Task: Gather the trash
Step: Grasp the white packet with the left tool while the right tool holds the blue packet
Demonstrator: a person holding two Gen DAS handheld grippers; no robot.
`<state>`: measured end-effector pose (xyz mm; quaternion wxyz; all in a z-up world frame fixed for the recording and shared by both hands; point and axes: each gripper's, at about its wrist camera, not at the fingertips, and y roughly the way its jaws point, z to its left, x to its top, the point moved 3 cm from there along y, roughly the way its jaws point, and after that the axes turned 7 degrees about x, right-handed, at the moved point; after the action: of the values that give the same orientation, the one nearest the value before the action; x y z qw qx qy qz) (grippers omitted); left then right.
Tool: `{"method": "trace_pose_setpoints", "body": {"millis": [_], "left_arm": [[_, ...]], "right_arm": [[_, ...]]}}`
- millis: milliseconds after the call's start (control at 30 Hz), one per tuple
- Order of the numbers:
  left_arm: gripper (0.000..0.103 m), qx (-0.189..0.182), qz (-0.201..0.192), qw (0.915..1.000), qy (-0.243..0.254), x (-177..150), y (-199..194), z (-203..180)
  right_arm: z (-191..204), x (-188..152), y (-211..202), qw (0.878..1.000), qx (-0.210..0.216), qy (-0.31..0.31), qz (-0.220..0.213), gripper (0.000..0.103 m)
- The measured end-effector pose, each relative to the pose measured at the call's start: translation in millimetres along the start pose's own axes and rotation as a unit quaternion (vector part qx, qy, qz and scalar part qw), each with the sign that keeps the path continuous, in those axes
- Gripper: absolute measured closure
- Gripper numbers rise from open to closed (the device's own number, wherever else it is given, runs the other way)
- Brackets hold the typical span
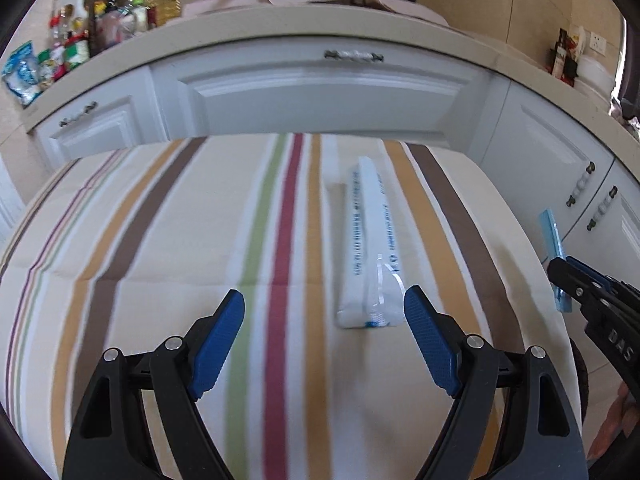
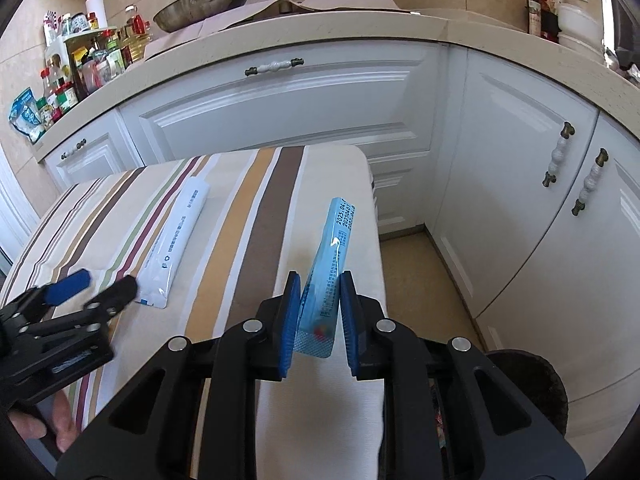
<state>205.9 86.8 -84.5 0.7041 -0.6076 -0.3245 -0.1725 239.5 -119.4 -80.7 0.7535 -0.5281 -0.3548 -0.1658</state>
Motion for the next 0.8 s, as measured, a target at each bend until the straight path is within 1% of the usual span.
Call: {"method": "trace_pose_setpoints", "body": {"millis": [200, 233, 267, 300, 333, 367, 400, 467, 500, 533, 800], "left_arm": [[0.024, -0.009, 0.021, 0.9996, 0.015, 6.8, 16.3, -14.4], [0.025, -0.010, 0.026, 0.9995, 0.018, 6.3, 19.4, -16.2], [0.031, -0.012, 0.029, 0.9993, 0.020, 5.3, 21.5, -17.4], [0.031, -0.011, 0.032, 0.9992, 0.022, 4.9, 23.1, -18.7], [0.034, -0.010, 0.029, 0.9992, 0.025, 4.6, 22.2, -19.7], [0.040, -0.013, 0.028, 0.9992, 0.026, 4.7, 21.3, -20.6], [0.042, -0.013, 0.027, 0.9992, 0.028, 4.5, 20.6, -21.4], [0.053, -0.013, 0.024, 0.9991, 0.032, 4.2, 19.5, -23.0], [0.055, -0.014, 0.023, 0.9991, 0.034, 3.7, 18.7, -23.6], [0.060, -0.015, 0.022, 0.9991, 0.034, 3.9, 18.2, -24.0], [0.064, -0.028, 0.019, 0.9989, 0.032, 3.7, 16.1, -24.6]], "right_arm": [[-5.3, 0.4, -1.0, 1.000, 0.005, 0.006, -0.005, 0.083], [-6.0, -0.3, -1.4, 1.000, 0.006, 0.007, -0.005, 0.083], [-6.7, -0.5, -1.5, 1.000, 0.007, 0.007, -0.005, 0.083], [-6.9, -0.7, -1.5, 1.000, 0.008, 0.007, -0.006, 0.083], [-7.1, -1.0, -1.5, 1.000, 0.009, 0.007, -0.006, 0.083], [-7.0, -1.1, -1.3, 1.000, 0.009, 0.007, -0.006, 0.083], [-7.1, -1.5, -1.2, 1.000, 0.010, 0.008, -0.005, 0.083], [-7.2, -1.8, -1.3, 1.000, 0.010, 0.009, -0.005, 0.083], [-6.9, -2.2, -1.2, 1.000, 0.010, 0.008, -0.005, 0.083], [-6.8, -2.5, -1.1, 1.000, 0.010, 0.009, -0.005, 0.083], [-5.4, -4.3, 0.0, 1.000, 0.011, 0.009, -0.004, 0.083]]}}
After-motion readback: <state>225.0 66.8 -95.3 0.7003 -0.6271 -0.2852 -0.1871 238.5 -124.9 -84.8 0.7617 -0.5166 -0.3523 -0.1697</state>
